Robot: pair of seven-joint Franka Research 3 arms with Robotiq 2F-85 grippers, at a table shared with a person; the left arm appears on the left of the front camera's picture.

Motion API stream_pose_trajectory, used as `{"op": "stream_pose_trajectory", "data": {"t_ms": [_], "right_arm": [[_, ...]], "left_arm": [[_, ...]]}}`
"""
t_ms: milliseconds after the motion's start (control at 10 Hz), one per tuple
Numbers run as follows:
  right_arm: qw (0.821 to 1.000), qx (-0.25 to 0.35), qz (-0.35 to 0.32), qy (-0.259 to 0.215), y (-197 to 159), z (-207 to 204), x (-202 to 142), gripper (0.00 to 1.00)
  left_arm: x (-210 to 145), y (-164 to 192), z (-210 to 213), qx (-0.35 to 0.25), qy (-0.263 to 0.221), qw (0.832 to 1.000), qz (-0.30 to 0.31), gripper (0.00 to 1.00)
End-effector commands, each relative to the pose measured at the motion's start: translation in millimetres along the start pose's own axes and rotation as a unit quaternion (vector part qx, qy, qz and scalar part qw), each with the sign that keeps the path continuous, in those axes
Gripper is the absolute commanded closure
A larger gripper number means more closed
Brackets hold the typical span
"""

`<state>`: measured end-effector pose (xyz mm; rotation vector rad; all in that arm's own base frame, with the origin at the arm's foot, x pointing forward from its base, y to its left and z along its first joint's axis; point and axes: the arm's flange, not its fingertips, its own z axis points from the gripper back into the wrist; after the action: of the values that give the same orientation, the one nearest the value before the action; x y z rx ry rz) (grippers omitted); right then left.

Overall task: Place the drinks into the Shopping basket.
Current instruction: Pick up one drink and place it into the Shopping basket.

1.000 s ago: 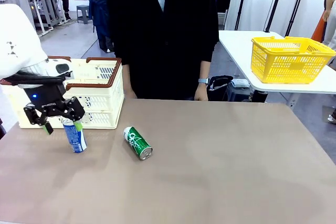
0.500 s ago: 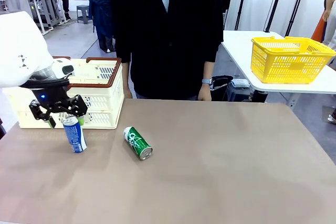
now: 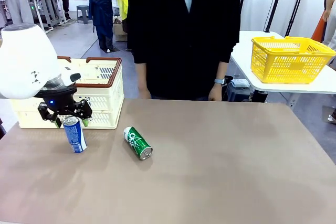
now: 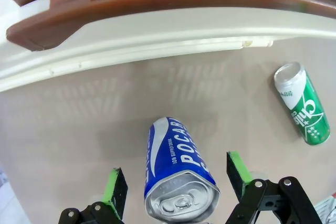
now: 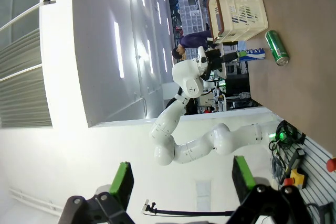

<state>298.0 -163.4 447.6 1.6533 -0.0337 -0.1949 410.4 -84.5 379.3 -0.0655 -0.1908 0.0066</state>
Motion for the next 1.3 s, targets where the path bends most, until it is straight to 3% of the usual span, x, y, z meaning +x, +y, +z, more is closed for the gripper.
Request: {"op": "stream_pose_trajectory", "data": {"t_ms": [0, 300, 400, 500, 600, 1200], "right_arm": [[1.0, 0.005, -0.01, -0.001, 6.5, -0.4, -0.9, 0.0], [1.0, 0.005, -0.01, -0.001, 6.5, -0.4, -0.9, 0.0], [1.0, 0.005, -0.01, -0.001, 6.5, -0.4, -0.9, 0.0], [1.0, 0.005, -0.01, -0.001, 6.5, -0.4, -0.9, 0.0], [1.0, 0.005, -0.01, -0.001, 6.5, -0.4, -0.9, 0.0], [1.0, 0.005, -0.01, -0.001, 6.5, -0.4, -0.9, 0.0]], "left_arm": [[-2.8, -3.0, -4.8, 0.018, -0.003, 1.0, 0.009, 0.0], [-1.5, -3.5, -7.4, 0.015, 0.013, 1.0, 0.005, 0.0], [-2.3, -3.3, -7.6, 0.015, 0.028, 0.999, 0.0, 0.14], [-2.6, -3.2, -7.7, 0.019, 0.036, 0.999, -0.006, 0.74], [-2.6, -3.3, -7.7, 0.017, 0.041, 0.999, -0.007, 1.0], [1.3, -3.6, -10.6, 0.018, 0.032, 0.999, -0.003, 1.0]]}}
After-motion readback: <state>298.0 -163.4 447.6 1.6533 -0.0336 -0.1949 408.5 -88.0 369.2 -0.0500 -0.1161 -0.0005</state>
